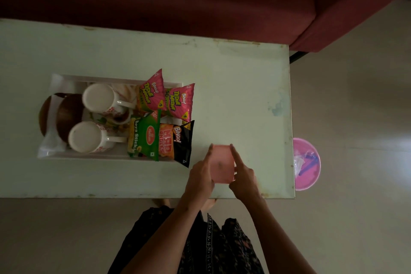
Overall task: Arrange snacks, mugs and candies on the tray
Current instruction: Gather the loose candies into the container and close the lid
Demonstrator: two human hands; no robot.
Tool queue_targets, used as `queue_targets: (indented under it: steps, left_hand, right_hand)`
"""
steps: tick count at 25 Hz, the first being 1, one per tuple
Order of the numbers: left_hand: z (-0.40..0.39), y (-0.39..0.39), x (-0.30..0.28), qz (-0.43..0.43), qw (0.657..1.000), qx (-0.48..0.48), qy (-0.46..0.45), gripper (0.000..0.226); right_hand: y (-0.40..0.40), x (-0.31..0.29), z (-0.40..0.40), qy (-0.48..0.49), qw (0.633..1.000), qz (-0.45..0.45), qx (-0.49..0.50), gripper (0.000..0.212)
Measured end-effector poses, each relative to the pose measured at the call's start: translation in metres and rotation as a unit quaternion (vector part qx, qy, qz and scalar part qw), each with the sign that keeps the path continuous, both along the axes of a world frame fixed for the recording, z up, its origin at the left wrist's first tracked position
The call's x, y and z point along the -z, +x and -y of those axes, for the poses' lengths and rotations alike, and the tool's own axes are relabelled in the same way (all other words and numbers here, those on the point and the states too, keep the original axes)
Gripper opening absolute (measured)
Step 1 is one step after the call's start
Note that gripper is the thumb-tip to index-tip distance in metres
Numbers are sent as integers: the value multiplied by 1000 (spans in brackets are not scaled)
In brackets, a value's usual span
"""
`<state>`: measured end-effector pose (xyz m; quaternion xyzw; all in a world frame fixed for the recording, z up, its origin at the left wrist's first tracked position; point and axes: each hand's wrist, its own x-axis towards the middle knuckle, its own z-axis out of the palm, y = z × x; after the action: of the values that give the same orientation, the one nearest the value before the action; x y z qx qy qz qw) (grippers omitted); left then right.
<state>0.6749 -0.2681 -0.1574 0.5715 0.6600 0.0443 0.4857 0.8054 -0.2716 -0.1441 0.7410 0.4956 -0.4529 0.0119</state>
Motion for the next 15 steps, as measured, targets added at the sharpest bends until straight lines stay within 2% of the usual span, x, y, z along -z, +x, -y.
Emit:
queue_targets:
  steps: [2,4,6,8,12,15]
  left_hand:
    - [2,1,-7,4,1000,-16,-19,99]
    - [9,1,-13,21,997,-53,-43,100]
    - [17,1,-20,64,989,-104,-78,98]
    - [24,-1,-23,93,980,-139,-107,85]
    - [38,-17,-27,94,976,-156,-119,40]
    - [52,-34,-28,96,966,-197,-136,33]
  right_hand:
    - [-3,3,5,-21,990,-32,135,87]
    - [-4,10,11,-41,962,-43,265,57]
    - [-2,14,13,-37,945,-38,323,31]
    - [2,16,7,-23,935,-39,350,23]
    - [-5,18,-35,34,924,-49,379,20]
    - [-21,23,-67,42,927,-61,367,16]
